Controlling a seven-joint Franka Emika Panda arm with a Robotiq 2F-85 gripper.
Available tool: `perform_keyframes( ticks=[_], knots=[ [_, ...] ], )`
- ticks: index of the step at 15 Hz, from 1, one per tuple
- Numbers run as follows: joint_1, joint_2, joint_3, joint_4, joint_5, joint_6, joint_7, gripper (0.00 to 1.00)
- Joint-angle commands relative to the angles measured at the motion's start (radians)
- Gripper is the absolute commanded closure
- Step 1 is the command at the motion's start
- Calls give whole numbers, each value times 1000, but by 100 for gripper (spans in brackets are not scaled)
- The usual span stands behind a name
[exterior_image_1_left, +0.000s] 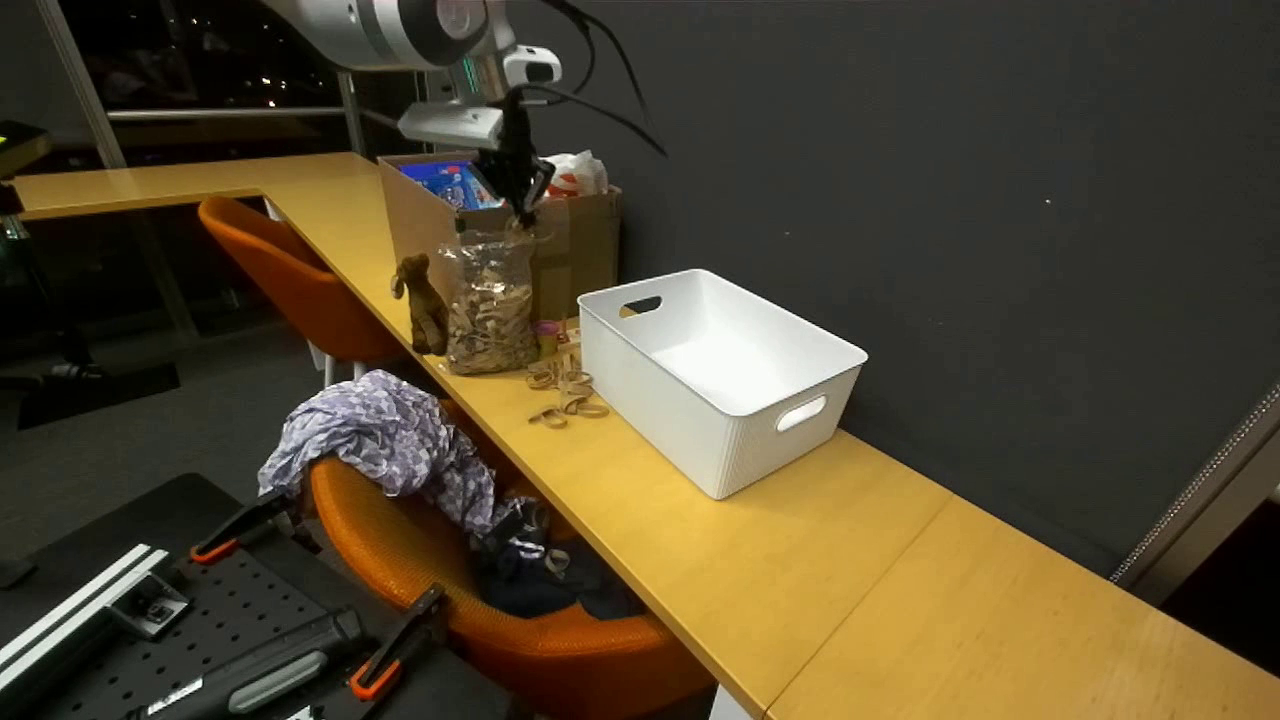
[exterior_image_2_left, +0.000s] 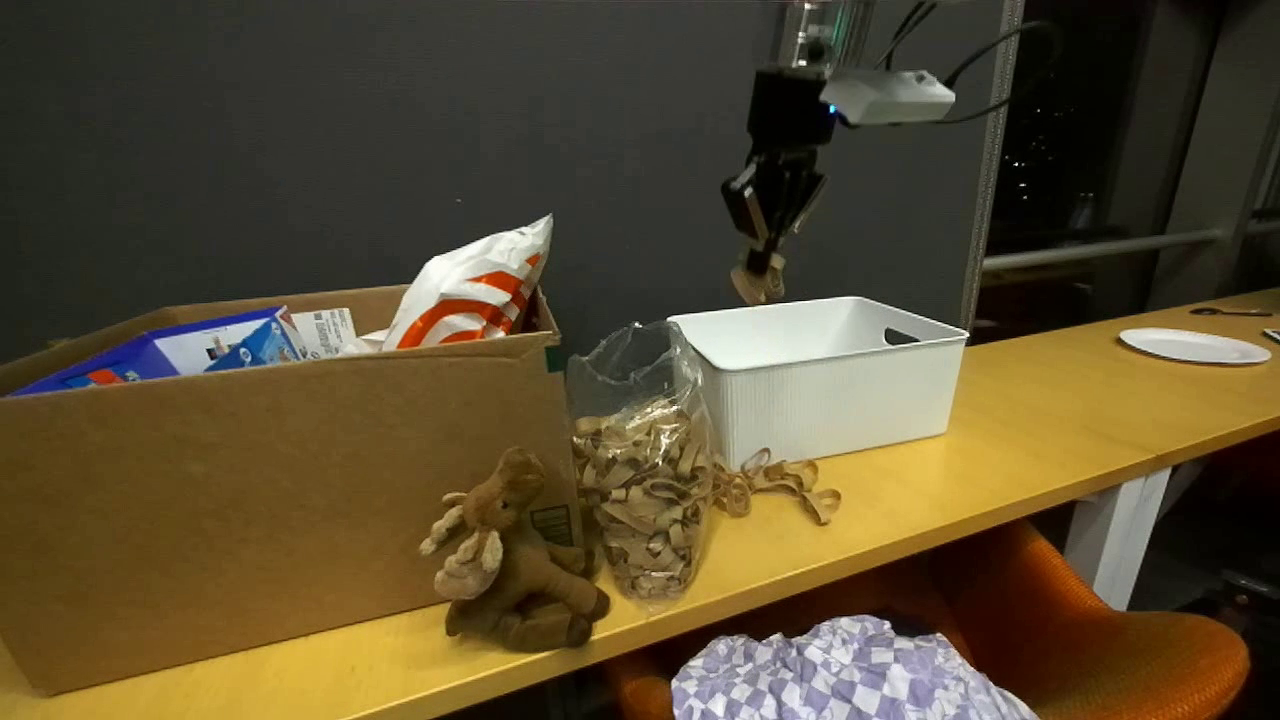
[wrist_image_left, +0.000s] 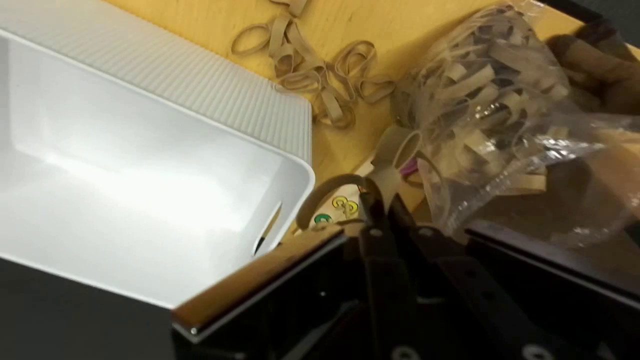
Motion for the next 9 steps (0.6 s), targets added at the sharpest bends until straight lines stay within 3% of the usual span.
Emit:
perform_keyframes(
  ticks=[1,9],
  knots=[
    [30,-34,16,39,-46,-20,4,99],
    [65,113,66,120,-43,16,-81,99]
  ],
)
